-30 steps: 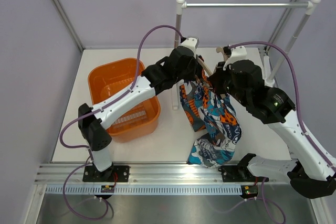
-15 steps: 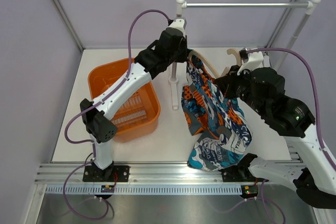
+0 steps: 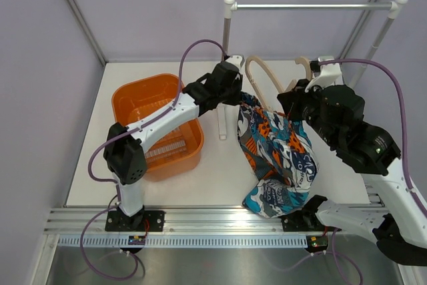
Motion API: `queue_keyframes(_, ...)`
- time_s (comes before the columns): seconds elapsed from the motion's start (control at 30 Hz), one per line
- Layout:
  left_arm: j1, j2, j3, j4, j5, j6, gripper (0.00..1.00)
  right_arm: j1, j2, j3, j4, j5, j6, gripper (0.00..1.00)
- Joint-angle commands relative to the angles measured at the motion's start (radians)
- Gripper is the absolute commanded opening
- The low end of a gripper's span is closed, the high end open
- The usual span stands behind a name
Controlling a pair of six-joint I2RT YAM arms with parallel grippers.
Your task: Remove the shorts from the hanger
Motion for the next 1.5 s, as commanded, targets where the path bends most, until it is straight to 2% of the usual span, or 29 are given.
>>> queue_keyframes(0.0,-0.023,-0.101,-0.03,0.112,-0.057,0.052,0.0,0.015,-0.012,0.042,0.101,0.082,-0.02,0.0)
queue_keyframes(0.2,-0.203,-0.273,-0.072,0.152,0.006,0.204,0.0,0.017,0.05,0.029,0.227,0.298,-0.094,0.0)
queue_keyframes(0.3,-0.269,-0.365,-0.07,0.115,0.13,0.255,0.0,0.012,0.108,0.039,0.296,0.396,-0.16,0.0)
queue_keyframes(0.33,-0.279,-0.388,-0.071,0.103,0.209,0.267,0.0,0.011,0.129,0.064,0.302,0.421,-0.164,0.0)
queue_keyframes(0.43,-0.339,-0.482,-0.091,0.049,0.236,0.314,0.0,-0.025,0.202,0.128,0.304,0.43,-0.154,0.0)
queue_keyframes(0.5,-0.396,-0.555,-0.114,0.023,0.186,0.334,0.0,-0.049,0.248,0.16,0.297,0.404,-0.129,0.0)
queue_keyframes(0.6,-0.412,-0.631,-0.105,-0.011,0.1,0.345,0.0,-0.112,0.317,0.246,0.258,0.363,-0.106,0.0)
queue_keyframes(0.7,-0.41,-0.64,-0.015,-0.055,-0.073,0.402,0.0,-0.181,0.375,0.346,0.196,0.315,-0.063,0.0)
queue_keyframes(0.73,-0.407,-0.626,0.069,-0.069,-0.215,0.425,0.0,-0.199,0.387,0.395,0.155,0.279,-0.054,0.0)
queue_keyframes(0.8,-0.399,-0.588,0.167,-0.094,-0.346,0.465,0.0,-0.233,0.41,0.427,0.121,0.26,-0.04,0.0)
queue_keyframes(0.83,-0.376,-0.545,0.27,-0.094,-0.435,0.511,0.0,-0.235,0.412,0.441,0.107,0.245,-0.04,0.0)
queue_keyframes(1.0,-0.251,-0.399,0.6,-0.074,-0.584,0.626,0.0,-0.239,0.4,0.441,0.074,0.22,-0.04,0.0)
queue_keyframes(1.03,-0.22,-0.39,0.631,-0.048,-0.592,0.672,0.0,-0.239,0.398,0.44,0.061,0.221,-0.042,0.0)
queue_keyframes(1.07,-0.212,-0.398,0.636,0.048,-0.63,0.736,0.0,-0.242,0.389,0.429,0.057,0.22,-0.043,0.0)
queue_keyframes(1.1,-0.203,-0.41,0.624,0.107,-0.652,0.736,0.0,-0.244,0.386,0.424,0.055,0.218,-0.046,0.0)
queue_keyframes(1.17,-0.185,-0.443,0.59,0.299,-0.699,0.847,0.0,-0.247,0.375,0.417,0.047,0.211,-0.046,0.0)
queue_keyframes(1.27,-0.154,-0.47,0.541,0.482,-0.765,0.986,0.0,-0.249,0.363,0.404,0.043,0.185,-0.049,0.0)
queue_keyframes(1.33,-0.114,-0.48,0.507,0.552,-0.766,1.023,0.0,-0.249,0.358,0.4,0.04,0.175,-0.052,0.0)
queue_keyframes(1.47,-0.03,-0.456,0.533,0.563,-0.755,1.019,0.0,-0.249,0.367,0.421,0.032,0.163,-0.066,0.0)
